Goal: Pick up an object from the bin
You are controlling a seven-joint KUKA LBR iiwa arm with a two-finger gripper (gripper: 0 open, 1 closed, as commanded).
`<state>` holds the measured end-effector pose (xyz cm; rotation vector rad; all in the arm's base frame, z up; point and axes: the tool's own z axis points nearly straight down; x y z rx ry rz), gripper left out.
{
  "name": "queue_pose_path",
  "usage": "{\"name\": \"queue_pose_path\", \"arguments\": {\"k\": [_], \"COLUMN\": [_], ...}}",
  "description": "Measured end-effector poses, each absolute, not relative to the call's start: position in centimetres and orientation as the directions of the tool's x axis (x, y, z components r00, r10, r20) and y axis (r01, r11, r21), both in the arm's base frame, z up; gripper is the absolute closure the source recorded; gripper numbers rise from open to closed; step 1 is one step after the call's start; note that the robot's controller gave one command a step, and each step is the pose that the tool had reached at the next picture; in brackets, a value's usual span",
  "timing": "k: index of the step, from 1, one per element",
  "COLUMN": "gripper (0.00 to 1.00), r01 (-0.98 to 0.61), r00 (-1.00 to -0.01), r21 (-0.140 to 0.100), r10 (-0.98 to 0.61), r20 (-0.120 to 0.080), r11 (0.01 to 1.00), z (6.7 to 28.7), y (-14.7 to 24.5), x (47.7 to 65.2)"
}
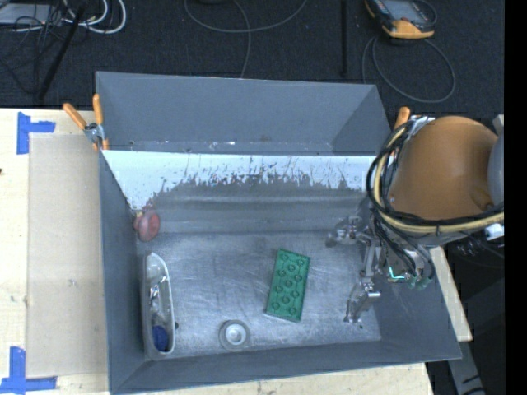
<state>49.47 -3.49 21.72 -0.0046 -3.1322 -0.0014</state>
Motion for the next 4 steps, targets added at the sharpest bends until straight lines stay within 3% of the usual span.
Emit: {"name": "queue_pose_path", "arguments": {"k": [1,2,3,4], "gripper": [0.00,0.00,0.00,0.00], "r01": [-0.393,-0.817,-0.786,-0.827], "r00": [-0.919,-0.577,-0.619,-0.563], "r21": [-0.010,0.002,0.000,0.001], "r10": [-0.393,-0.817,-0.786,-0.827], "r20": [-0.024,-0.002,-0.008,-0.001], "r11": [0.919,0.577,0.619,0.563], "z": [7.3,10.0,11.6,7.0], "y": [-11.6,2.8,9.6,12.7], "x": [49.0,50.3,54.8,54.6]}}
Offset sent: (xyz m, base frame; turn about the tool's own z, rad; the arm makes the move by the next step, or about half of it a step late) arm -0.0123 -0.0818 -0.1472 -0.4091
